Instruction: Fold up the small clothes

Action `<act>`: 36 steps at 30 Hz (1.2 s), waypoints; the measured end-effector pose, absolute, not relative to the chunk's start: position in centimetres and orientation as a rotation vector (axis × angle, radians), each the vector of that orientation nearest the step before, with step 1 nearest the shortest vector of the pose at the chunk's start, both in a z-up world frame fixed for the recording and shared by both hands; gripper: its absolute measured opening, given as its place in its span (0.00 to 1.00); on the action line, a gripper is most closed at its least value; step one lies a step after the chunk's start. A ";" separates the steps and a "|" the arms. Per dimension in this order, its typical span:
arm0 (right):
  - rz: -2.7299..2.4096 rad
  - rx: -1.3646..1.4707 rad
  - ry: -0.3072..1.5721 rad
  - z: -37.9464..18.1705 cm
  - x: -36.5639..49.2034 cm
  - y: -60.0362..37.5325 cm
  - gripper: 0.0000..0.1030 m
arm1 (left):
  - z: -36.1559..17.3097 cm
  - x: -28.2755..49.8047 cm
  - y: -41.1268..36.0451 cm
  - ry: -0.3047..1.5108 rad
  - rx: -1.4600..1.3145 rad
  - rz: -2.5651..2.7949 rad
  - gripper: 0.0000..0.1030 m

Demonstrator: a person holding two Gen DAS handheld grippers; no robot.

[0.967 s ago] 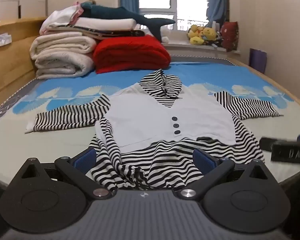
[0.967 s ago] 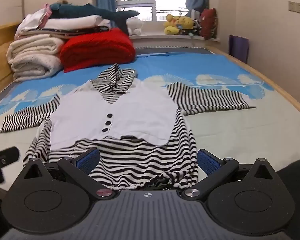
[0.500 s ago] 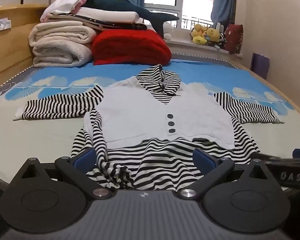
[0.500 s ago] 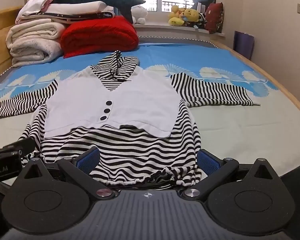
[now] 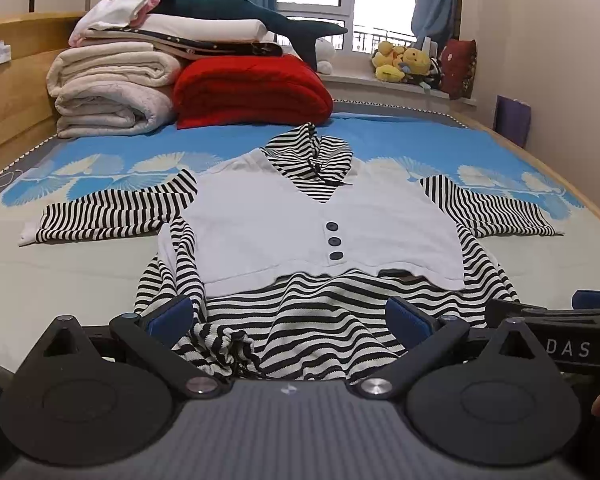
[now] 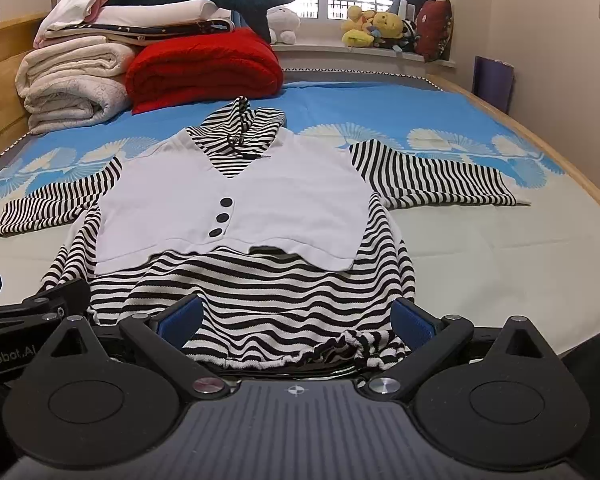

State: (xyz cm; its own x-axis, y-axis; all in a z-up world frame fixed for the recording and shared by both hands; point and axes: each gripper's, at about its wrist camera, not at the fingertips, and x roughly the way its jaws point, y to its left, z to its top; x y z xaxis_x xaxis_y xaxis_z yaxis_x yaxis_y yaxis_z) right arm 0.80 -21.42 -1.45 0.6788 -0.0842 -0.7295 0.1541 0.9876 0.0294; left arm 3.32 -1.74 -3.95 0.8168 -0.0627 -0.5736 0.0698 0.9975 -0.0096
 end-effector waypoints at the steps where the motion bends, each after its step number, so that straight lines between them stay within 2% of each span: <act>1: -0.133 0.093 0.815 -1.4 0.8 -21.5 0.97 | -3.9 3.3 -1.7 0.610 0.013 -0.070 0.99; 36: -0.128 0.083 0.811 -1.4 0.8 -21.7 0.97 | -4.4 3.4 -2.0 0.623 0.017 -0.060 0.99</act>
